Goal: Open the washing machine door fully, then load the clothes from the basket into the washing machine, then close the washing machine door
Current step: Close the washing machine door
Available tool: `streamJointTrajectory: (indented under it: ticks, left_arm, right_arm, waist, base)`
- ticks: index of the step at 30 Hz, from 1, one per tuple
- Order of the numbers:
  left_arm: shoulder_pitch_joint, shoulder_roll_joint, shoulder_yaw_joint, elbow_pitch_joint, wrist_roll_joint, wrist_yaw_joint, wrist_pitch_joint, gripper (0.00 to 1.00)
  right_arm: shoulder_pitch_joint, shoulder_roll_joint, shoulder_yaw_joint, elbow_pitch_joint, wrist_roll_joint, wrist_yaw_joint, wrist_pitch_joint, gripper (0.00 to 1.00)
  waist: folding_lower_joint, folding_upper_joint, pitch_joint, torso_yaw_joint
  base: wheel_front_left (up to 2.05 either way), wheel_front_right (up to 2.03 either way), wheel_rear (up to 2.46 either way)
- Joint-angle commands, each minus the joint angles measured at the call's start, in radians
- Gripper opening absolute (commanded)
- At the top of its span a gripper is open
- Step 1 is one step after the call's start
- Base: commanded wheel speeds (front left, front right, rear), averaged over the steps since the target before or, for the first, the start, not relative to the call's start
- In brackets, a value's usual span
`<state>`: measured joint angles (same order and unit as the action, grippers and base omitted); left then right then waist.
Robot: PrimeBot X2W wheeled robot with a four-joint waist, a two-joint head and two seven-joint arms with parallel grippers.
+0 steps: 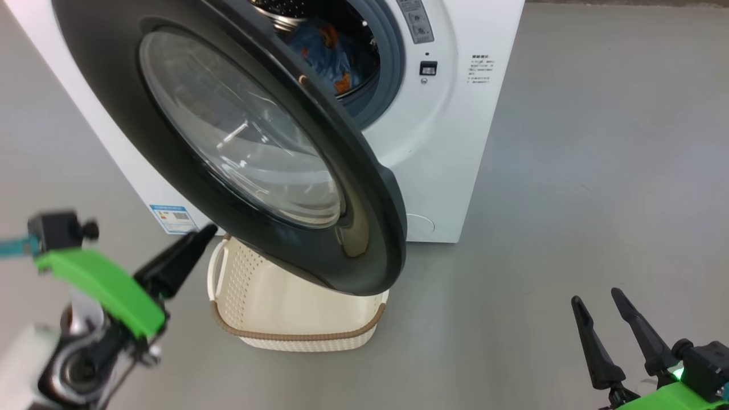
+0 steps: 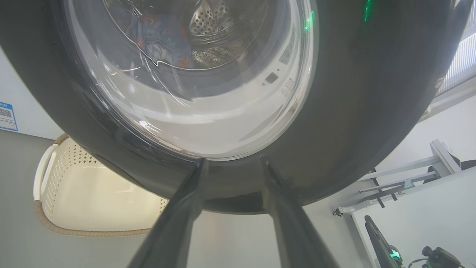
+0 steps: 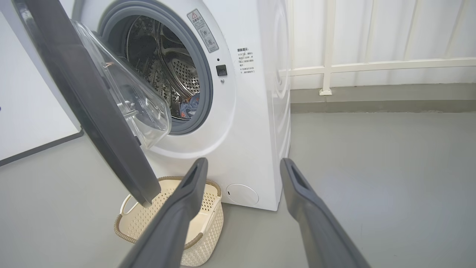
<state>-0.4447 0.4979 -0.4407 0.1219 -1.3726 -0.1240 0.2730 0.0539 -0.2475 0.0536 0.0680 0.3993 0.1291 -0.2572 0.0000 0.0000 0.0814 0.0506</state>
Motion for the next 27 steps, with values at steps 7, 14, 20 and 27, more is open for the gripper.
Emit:
streamJointTrajectory:
  ticks: [7,14,20,27]
  left_arm:
    - [0.106,0.085,-0.027,0.028,0.074,-0.007,-0.19,0.85]
    - [0.19,0.087,-0.076,0.106,0.128,-0.007,-0.385,1.0]
    - [0.232,0.079,-0.087,0.18,0.169,-0.007,-0.502,1.0]
    - [0.26,0.017,0.032,0.26,0.322,-0.007,-0.534,1.0]
  right_arm:
    - [0.021,-0.034,0.001,-0.027,-0.012,0.002,-0.005,1.0]
    - [0.041,-0.042,-0.013,-0.029,-0.014,0.002,-0.005,1.0]
    - [0.043,-0.044,-0.024,-0.031,-0.015,0.002,-0.005,1.0]
    - [0.051,-0.053,-0.044,-0.033,-0.014,0.002,-0.005,1.0]
  waist:
    - [0.0,0.0,-0.013,0.008]
    - [0.0,0.0,-0.017,-0.012]
    - [0.0,0.0,-0.015,-0.041]
    - [0.0,0.0,-0.011,-0.072]
  base:
    - [0.0,0.0,0.0]
    - [0.0,0.0,0.0]
    - [0.0,0.0,0.0]
    - [0.0,0.0,0.0]
